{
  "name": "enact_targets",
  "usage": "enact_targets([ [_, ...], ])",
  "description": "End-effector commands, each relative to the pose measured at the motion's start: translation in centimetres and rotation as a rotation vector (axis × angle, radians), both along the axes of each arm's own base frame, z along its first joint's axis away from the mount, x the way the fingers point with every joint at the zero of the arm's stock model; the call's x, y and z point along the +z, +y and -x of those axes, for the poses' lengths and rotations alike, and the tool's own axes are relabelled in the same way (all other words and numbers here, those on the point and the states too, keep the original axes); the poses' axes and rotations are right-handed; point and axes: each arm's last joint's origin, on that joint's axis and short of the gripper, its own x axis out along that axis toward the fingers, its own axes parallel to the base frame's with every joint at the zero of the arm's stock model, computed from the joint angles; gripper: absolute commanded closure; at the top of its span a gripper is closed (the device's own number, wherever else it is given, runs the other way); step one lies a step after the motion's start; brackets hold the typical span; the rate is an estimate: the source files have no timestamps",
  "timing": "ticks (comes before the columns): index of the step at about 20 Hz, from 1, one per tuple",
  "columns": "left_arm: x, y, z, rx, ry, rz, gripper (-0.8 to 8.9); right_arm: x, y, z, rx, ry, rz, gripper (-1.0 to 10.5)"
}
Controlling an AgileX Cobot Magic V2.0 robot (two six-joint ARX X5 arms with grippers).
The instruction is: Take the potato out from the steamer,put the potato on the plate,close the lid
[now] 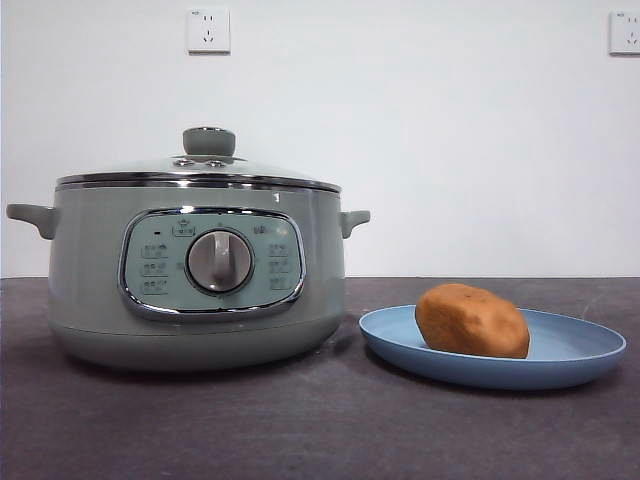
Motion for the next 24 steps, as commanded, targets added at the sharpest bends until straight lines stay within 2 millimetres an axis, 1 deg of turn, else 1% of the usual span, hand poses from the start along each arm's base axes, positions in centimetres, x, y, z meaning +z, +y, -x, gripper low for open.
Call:
enact_targets([
  [1, -0.62, -0.21, 0.06, -0.024, 0.049, -0.032, 2.79, -0.02, 0.00, 0.05, 0.014, -0.008, 0.012, 3.9],
  [4, -0.61, -0.43, 0.17, -0.035, 0.049, -0.032, 2.80, -0.09, -0.03, 0.07, 0.008, -0.001, 0.019, 3.9],
  [5, -0.61, -0.53, 0.22, -0.040, 0.049, -0.032, 2.82, -0.11, -0.04, 0.09, 0.009, 0.000, 0.022, 4.6],
  [6, -0.61, -0.55, 0.22, -0.042, 0.049, -0.031, 3.55, -0.18, -0.05, 0.13, 0.022, -0.005, 0.038, 6.5],
  [7, -0.62, -0.54, 0.22, -0.046, 0.046, -0.034, 6.13, -0.24, -0.07, 0.17, 0.037, -0.015, 0.059, 9.3],
  [8, -0.61, -0.54, 0.22, -0.052, 0.040, -0.040, 8.21, -0.27, -0.05, 0.13, 0.044, -0.021, 0.069, 9.5],
  [15, -0.60, -0.56, 0.22, -0.064, 0.033, -0.044, 8.22, -0.32, -0.06, 0.15, 0.044, -0.014, 0.071, 9.6],
  [18, -0.58, -0.59, 0.23, -0.035, 0.064, -0.007, 8.21, -0.30, -0.06, 0.14, 0.044, -0.016, 0.070, 9.6],
  [24, -0.55, -0.54, 0.16, -0.029, 0.057, -0.007, 8.16, -0.24, -0.06, 0.14, 0.044, -0.022, 0.068, 9.6],
])
